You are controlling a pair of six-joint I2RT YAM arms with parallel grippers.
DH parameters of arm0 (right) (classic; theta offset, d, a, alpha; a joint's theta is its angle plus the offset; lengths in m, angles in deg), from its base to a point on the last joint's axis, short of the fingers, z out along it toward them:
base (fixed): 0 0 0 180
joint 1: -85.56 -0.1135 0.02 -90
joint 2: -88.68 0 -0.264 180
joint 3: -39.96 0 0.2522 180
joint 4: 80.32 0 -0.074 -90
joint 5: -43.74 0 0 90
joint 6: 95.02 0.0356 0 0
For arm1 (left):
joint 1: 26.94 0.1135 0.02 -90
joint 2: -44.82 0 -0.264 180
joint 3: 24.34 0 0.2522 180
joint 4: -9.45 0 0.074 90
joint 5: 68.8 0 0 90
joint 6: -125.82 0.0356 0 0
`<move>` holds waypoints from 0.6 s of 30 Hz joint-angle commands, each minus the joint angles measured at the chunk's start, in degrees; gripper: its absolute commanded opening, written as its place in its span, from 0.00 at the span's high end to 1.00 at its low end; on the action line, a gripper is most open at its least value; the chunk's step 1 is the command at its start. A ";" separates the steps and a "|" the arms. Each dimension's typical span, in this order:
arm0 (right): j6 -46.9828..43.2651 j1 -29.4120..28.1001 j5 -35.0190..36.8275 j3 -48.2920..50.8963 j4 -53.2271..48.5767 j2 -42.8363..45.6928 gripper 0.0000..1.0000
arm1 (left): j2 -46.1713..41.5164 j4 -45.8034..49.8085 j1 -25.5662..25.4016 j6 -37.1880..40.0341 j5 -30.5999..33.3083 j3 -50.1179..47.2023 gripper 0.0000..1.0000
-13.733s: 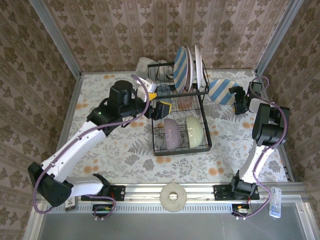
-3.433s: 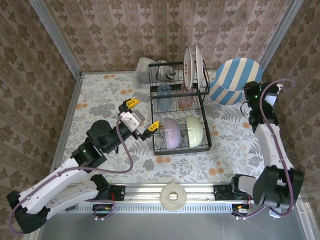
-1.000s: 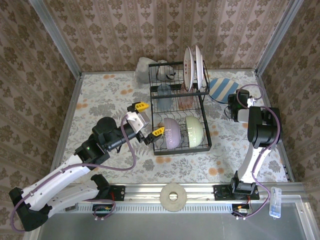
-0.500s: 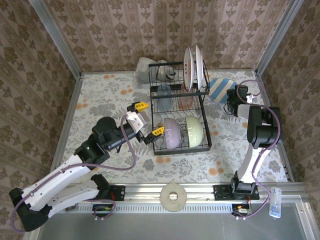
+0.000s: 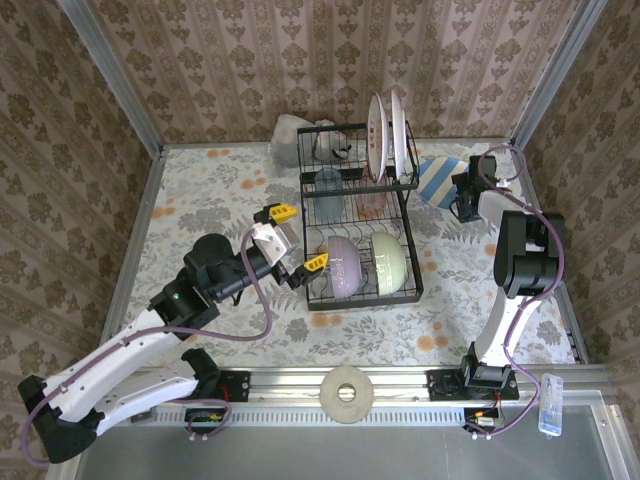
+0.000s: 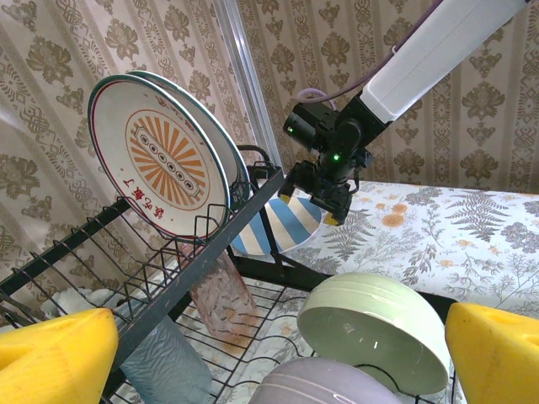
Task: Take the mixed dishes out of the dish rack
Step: Place the plate on the plate.
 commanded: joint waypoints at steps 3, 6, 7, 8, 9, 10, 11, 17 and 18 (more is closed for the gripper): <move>-2.69 -0.74 -0.09 -2.52 -6.96 0.36 0.14 | -0.32 -0.18 0.34 -0.28 -0.43 0.75 0.00; -4.73 -0.82 0.68 -1.84 -7.17 2.36 0.11 | 0.04 -0.09 0.42 0.14 -0.29 0.75 0.00; -5.63 -0.80 0.97 -1.23 -6.99 3.45 0.09 | 0.26 0.00 0.38 0.34 0.13 0.88 0.00; -6.48 -0.75 1.18 -0.81 -6.98 4.28 0.08 | 0.45 0.26 0.42 0.34 0.51 0.89 0.00; -7.66 -0.58 1.07 -0.24 -6.82 5.35 0.07 | 0.62 0.41 0.39 0.28 0.78 1.11 0.00; -8.85 -0.45 0.69 0.20 -6.73 6.40 0.07 | 0.67 0.27 0.52 0.13 0.74 1.18 0.00; -10.16 -0.30 0.07 0.62 -6.90 7.39 0.07 | 0.78 0.19 0.63 -0.11 0.58 1.16 0.00; -17.30 0.47 -5.40 4.48 -6.27 13.85 0.06 | 3.13 0.70 1.04 -2.16 1.58 2.20 0.00; -18.33 0.62 -6.84 5.59 -5.57 15.17 0.06 | 3.72 0.88 1.07 -2.57 1.67 2.52 0.00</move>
